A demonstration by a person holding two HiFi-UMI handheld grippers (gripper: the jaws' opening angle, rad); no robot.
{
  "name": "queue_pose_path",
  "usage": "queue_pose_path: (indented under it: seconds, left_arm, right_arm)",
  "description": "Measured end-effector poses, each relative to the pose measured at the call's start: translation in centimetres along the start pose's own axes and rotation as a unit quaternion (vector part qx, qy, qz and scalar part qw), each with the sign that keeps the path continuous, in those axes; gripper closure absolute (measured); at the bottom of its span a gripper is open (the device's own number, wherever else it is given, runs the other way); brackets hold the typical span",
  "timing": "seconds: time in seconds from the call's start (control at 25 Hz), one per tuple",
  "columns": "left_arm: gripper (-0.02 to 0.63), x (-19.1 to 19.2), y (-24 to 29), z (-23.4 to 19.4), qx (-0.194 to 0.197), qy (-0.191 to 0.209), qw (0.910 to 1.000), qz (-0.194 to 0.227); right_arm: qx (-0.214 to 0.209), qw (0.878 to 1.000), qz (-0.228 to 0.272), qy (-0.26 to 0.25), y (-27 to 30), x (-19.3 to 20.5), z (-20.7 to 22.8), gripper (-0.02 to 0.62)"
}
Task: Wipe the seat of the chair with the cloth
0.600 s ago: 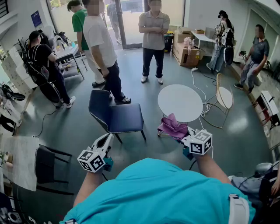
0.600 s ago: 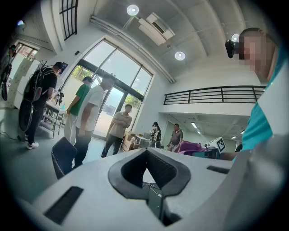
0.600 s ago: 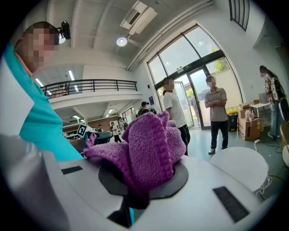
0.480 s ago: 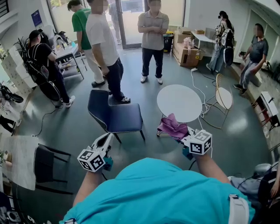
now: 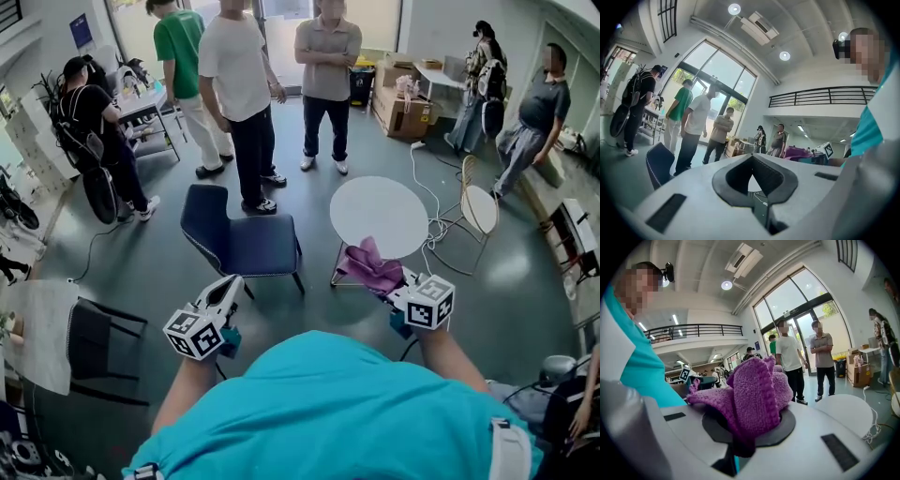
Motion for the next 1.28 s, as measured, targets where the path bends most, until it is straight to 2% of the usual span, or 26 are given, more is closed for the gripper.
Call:
queue_pose_path:
  seconds: [0.32, 0.6, 0.84, 1.04, 1.28]
  left_arm:
    - [0.603, 0.2, 3.6, 5.1, 0.004, 0.000, 1.0000, -0.006]
    - [0.603, -0.7, 5.6, 7.4, 0.003, -0.004, 0.9998, -0.017]
    - [0.603, 0.4, 7.4, 9.1, 0.011, -0.003, 0.9996, -0.026]
    - [0.603, 1.3, 7.6, 7.1, 0.008, -0.012, 0.9994, -0.031]
    - [0.603, 2.1, 9.1, 1.8, 0.025, -0.025, 0.9989, -0.030]
  right_arm:
    - [-0.015, 1.000, 0.004, 0.013, -4.6, 0.0, 3.3, 0.538]
    - [-0.031, 0.999, -0.010, 0.014, -6.9, -0.7, 4.3, 0.537]
    - [-0.030, 0.999, -0.018, 0.021, -7.9, 0.3, 6.7, 0.537]
    - [-0.027, 0.999, -0.027, 0.030, -6.1, 0.8, 7.4, 0.536]
    - [-0.012, 0.999, -0.035, 0.029, -0.9, -0.1, 7.8, 0.535]
Point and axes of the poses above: the fingertips, and each gripper's own axes: y forward along the fingers, z to its right, x out of its underside, the point moved 4 cm from there along -y, backward along the fingers, and after that the axes turned 15 degrees about y, right-handed, at the moved point
